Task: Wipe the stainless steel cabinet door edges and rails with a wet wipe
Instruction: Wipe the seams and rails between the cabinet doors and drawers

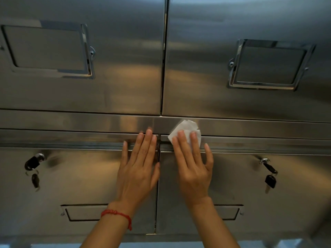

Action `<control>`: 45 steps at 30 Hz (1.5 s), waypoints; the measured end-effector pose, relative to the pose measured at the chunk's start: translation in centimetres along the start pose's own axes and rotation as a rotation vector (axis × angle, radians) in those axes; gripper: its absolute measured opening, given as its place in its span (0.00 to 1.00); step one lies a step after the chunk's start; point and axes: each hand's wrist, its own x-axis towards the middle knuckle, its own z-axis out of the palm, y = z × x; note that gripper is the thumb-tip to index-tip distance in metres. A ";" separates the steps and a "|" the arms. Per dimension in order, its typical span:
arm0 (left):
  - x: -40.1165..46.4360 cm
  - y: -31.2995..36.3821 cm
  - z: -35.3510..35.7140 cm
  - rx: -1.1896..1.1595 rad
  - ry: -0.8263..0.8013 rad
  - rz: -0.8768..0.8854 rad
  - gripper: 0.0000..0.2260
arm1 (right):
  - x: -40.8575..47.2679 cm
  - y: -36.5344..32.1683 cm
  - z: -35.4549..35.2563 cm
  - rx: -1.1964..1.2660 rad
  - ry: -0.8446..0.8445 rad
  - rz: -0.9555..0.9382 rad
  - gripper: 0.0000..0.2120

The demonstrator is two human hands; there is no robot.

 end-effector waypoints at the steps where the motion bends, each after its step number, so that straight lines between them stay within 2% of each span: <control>1: 0.0 0.1 0.0 0.001 0.000 -0.004 0.32 | 0.1 -0.3 0.1 0.009 0.001 0.005 0.17; 16: 0.0 0.8 0.0 -0.001 -0.020 -0.040 0.31 | 0.5 -1.4 0.7 0.074 0.032 -0.009 0.14; 22: 0.1 0.8 0.0 -0.003 -0.014 -0.035 0.32 | -0.1 -0.9 0.3 0.044 0.014 0.038 0.15; 37: 0.0 1.5 0.1 -0.008 -0.031 -0.079 0.32 | 0.5 -0.9 0.1 0.088 0.004 -0.029 0.13; 45: 0.2 1.7 -0.2 -0.014 -0.046 -0.094 0.32 | 0.1 -0.5 -0.2 0.095 -0.007 0.003 0.15</control>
